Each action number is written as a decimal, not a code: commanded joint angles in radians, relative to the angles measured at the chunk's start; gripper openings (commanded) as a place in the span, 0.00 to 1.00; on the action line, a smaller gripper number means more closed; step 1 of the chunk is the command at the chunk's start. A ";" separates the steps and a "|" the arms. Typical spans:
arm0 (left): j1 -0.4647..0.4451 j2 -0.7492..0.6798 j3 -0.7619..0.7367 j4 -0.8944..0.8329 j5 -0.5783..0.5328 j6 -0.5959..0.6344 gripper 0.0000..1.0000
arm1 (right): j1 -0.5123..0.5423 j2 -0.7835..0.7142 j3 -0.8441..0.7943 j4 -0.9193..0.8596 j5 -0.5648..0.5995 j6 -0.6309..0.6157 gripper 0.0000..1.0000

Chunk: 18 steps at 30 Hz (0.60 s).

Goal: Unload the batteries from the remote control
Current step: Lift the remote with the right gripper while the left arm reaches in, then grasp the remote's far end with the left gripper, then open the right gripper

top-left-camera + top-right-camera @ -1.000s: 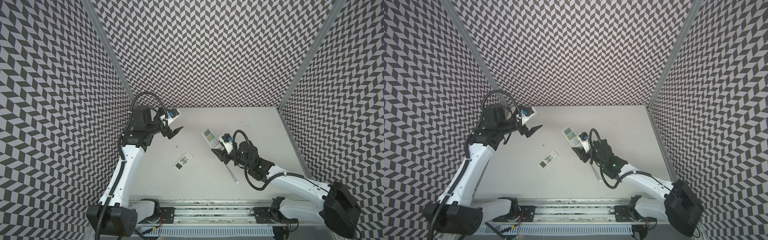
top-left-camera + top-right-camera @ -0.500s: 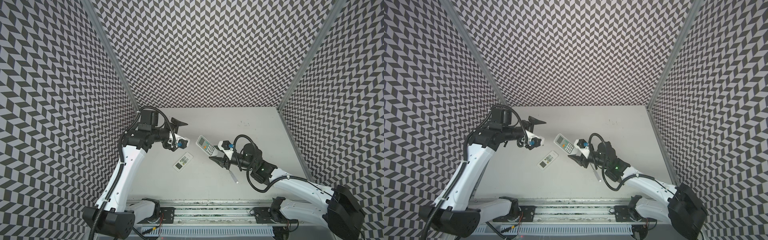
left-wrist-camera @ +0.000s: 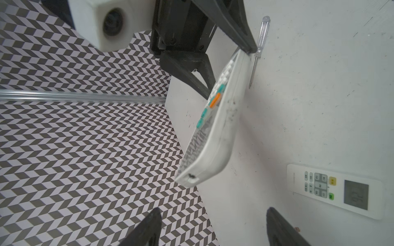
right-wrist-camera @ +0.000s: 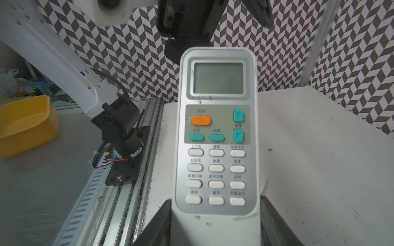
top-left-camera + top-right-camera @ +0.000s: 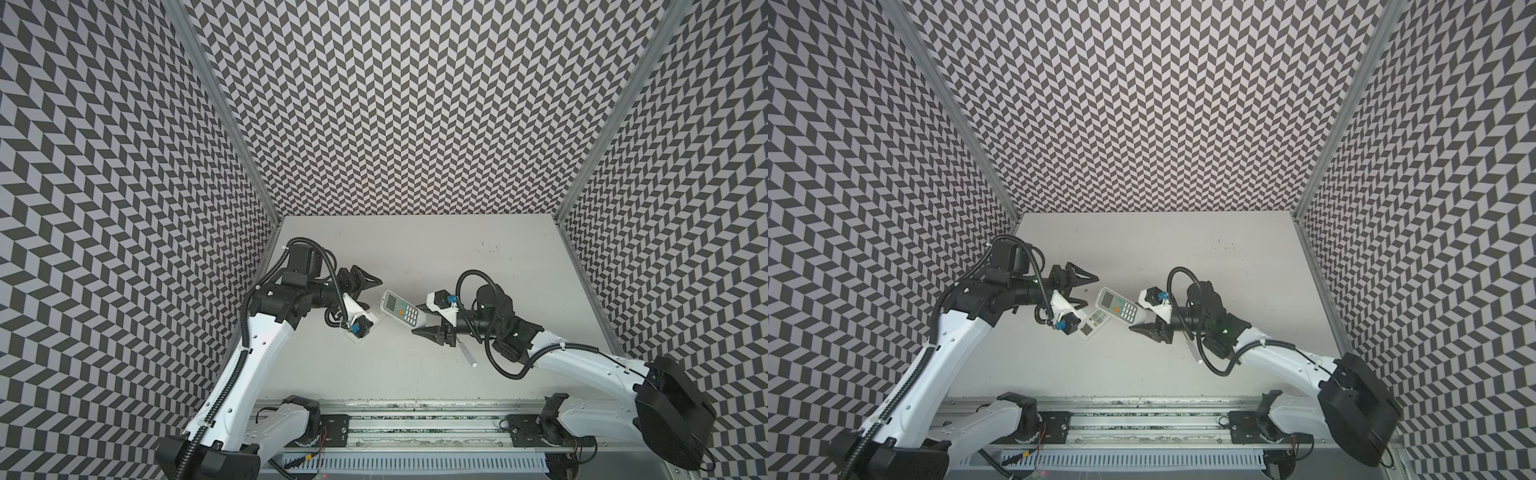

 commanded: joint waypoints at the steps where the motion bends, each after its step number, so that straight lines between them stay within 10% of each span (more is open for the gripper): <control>1: -0.018 -0.051 -0.075 0.128 0.028 0.557 0.76 | 0.002 0.007 0.028 0.072 -0.055 0.001 0.41; 18: -0.101 -0.193 -0.243 0.341 -0.043 0.491 0.77 | 0.016 0.055 0.007 0.123 -0.086 0.038 0.40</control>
